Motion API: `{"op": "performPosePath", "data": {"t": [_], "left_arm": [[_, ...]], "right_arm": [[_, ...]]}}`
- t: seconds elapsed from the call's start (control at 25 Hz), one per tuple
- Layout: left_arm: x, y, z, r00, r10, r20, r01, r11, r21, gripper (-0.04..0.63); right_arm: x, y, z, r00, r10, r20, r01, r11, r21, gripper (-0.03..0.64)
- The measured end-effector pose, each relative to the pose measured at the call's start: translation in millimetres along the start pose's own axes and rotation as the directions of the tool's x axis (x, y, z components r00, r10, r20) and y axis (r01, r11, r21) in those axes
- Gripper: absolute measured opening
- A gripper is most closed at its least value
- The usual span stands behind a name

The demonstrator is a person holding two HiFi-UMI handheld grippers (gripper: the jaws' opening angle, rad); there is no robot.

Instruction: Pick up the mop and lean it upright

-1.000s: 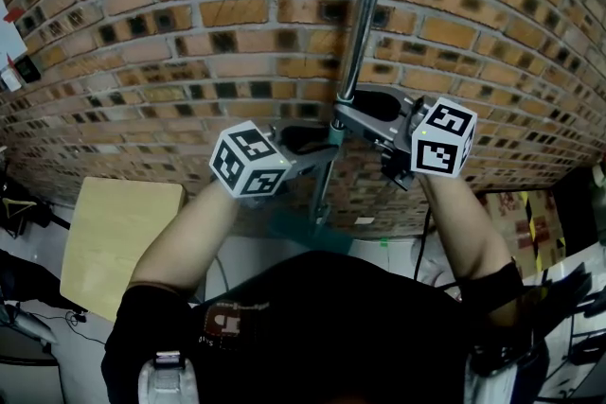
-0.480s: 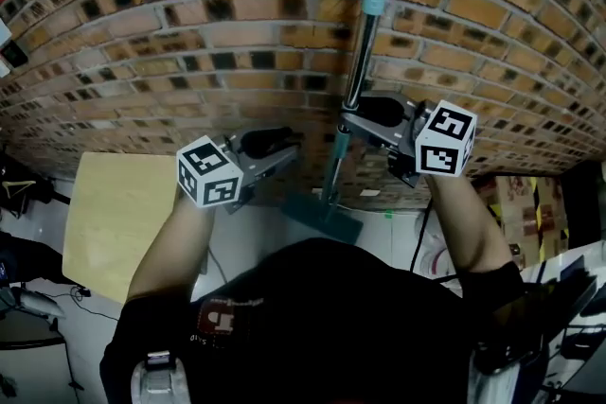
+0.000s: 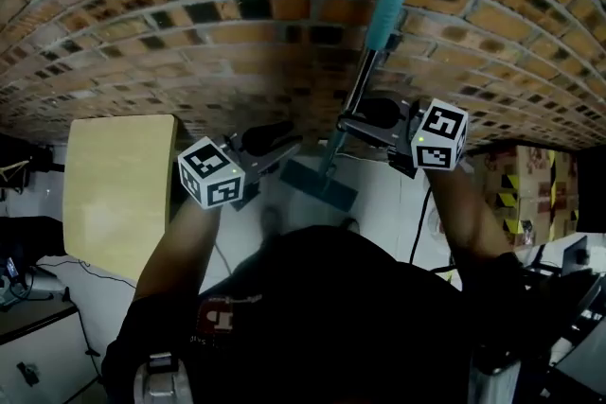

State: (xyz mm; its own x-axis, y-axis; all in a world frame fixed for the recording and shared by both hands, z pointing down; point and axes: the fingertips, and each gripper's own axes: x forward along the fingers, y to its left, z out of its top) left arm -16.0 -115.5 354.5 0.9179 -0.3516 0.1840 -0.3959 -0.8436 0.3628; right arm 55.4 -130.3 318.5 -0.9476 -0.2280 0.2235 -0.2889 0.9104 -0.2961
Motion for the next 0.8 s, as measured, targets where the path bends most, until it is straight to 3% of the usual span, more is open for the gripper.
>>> {"op": "performPosePath", "data": {"t": [0.28, 0.8], "left_arm": [[4, 10, -65, 1.000, -0.005, -0.027, 0.002, 0.994, -0.109, 0.124], [7, 36, -158, 0.997, 0.004, -0.073, -0.019, 0.979, -0.203, 0.123]], "right_arm": [[26, -15, -75, 0.998, 0.040, -0.058, -0.037, 0.998, 0.047, 0.127], [67, -42, -176, 0.984, 0.113, -0.134, -0.104, 0.992, 0.073, 0.129]]}}
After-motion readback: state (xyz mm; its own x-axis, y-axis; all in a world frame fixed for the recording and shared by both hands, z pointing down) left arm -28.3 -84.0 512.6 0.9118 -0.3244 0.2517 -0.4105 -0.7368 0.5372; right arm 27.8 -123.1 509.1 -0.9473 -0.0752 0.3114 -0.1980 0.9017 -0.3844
